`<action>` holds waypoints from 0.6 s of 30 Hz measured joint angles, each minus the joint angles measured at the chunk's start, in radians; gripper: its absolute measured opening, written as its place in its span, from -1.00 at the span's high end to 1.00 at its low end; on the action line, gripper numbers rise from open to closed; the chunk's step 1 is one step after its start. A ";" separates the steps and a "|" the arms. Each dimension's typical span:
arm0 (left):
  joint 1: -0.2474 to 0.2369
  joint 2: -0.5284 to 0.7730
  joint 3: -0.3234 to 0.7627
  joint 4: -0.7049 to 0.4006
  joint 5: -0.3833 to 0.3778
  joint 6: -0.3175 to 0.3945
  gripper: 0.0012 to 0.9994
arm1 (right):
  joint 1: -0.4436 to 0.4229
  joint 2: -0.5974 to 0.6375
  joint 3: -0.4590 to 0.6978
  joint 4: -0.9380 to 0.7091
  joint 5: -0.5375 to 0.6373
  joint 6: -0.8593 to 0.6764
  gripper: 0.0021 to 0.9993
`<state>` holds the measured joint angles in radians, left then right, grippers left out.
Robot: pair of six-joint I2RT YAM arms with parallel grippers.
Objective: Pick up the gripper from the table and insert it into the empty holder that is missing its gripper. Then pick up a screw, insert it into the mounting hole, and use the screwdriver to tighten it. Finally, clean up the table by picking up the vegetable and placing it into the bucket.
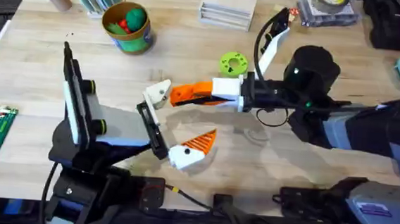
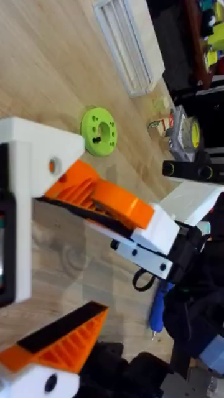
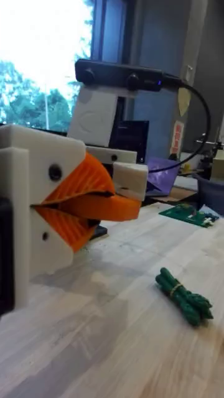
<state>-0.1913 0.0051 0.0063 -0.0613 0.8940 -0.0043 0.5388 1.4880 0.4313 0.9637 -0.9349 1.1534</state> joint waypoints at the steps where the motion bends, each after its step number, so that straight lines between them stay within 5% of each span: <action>1: 0.000 0.000 0.000 -0.003 0.000 0.001 -0.99 | -0.001 0.000 0.000 -0.003 -0.006 0.003 0.98; 18: 0.000 0.000 0.000 -0.013 0.004 -0.005 -0.99 | -0.154 0.000 0.028 -0.033 -0.130 -0.061 0.98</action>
<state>-0.1913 0.0055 0.0063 -0.0742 0.8978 -0.0097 0.3845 1.4879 0.4595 0.9310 -1.0654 1.0919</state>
